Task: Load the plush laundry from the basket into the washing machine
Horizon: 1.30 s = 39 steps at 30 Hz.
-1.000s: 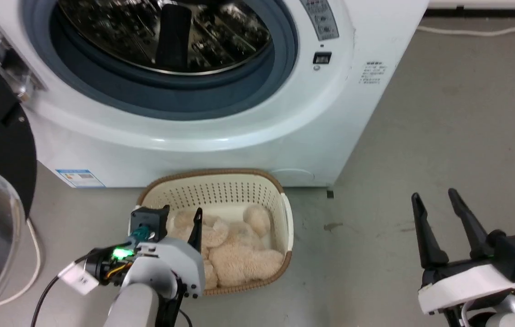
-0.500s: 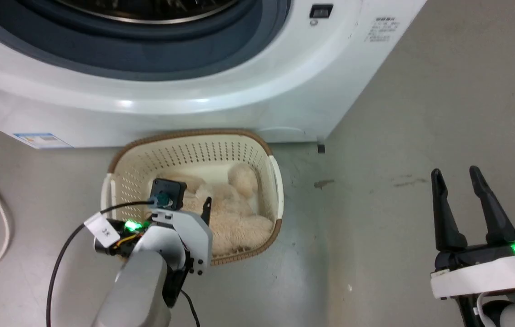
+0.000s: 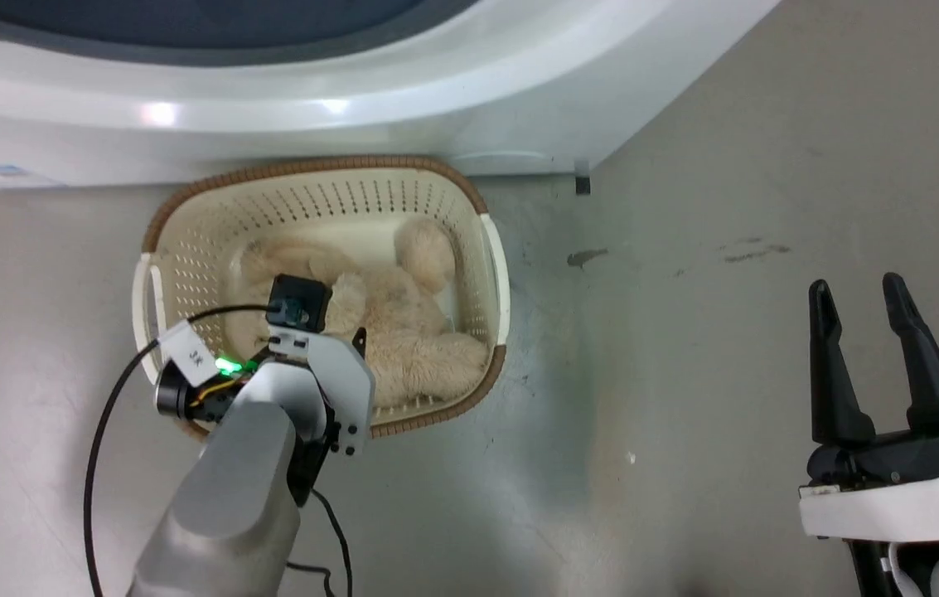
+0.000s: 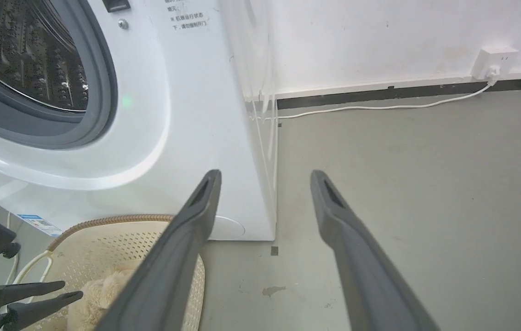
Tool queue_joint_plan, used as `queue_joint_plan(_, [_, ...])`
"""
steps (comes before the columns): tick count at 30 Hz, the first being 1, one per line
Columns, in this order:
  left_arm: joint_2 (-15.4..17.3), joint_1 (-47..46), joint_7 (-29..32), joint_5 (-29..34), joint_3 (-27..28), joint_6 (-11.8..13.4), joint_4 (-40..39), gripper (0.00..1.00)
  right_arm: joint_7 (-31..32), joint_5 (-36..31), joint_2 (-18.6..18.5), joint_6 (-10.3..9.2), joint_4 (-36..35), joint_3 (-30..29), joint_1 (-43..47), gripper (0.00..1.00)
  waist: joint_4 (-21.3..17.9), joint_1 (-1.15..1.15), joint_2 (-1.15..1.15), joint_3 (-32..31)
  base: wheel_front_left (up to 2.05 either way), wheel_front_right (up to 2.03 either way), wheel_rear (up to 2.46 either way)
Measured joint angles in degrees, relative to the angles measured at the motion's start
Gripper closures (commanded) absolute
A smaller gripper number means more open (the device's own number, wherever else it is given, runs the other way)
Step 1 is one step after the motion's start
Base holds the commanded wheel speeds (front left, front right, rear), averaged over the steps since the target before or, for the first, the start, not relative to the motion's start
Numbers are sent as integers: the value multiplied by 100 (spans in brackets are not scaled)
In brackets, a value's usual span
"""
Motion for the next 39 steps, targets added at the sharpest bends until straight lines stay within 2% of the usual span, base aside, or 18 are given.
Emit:
queue_joint_plan(10, [190,-762,237,45,-437,166,659,0,-122,112,0,0,-304,8,2,0,9,0,0,673,0,0,0])
queue_joint_plan(20, [469,-1464,374,298,-931,701,1282,0,-243,363,0,0,-555,44,32,0,-40,0,0,1224,0,0,0])
queue_joint_plan(26, [546,-1807,288,176,-954,1017,1475,0,-314,502,0,0,-699,46,130,0,-81,0,0,1525,0,0,0])
queue_joint_plan(30, [587,-2009,168,-8,-973,1072,1580,0,-366,586,0,0,-773,80,133,0,-105,0,0,1734,0,0,0])
queue_joint_plan(34, [565,-2233,386,-164,-1027,942,1822,0,-396,646,0,0,-844,105,133,0,-136,-1,0,1931,0,0,0])
queue_joint_plan(35, [553,-2295,482,-216,-1039,893,1884,21,-398,669,0,0,-860,107,133,0,-143,0,0,1979,0,0,0])
queue_joint_plan(36, [549,-2368,563,-244,-1069,849,1945,100,-420,681,0,0,-873,107,133,0,-149,0,0,2027,0,0,0])
queue_joint_plan(39, [558,-2582,679,-280,-1194,730,2048,100,-458,749,0,0,-922,110,130,0,-163,-1,0,2174,0,0,0])
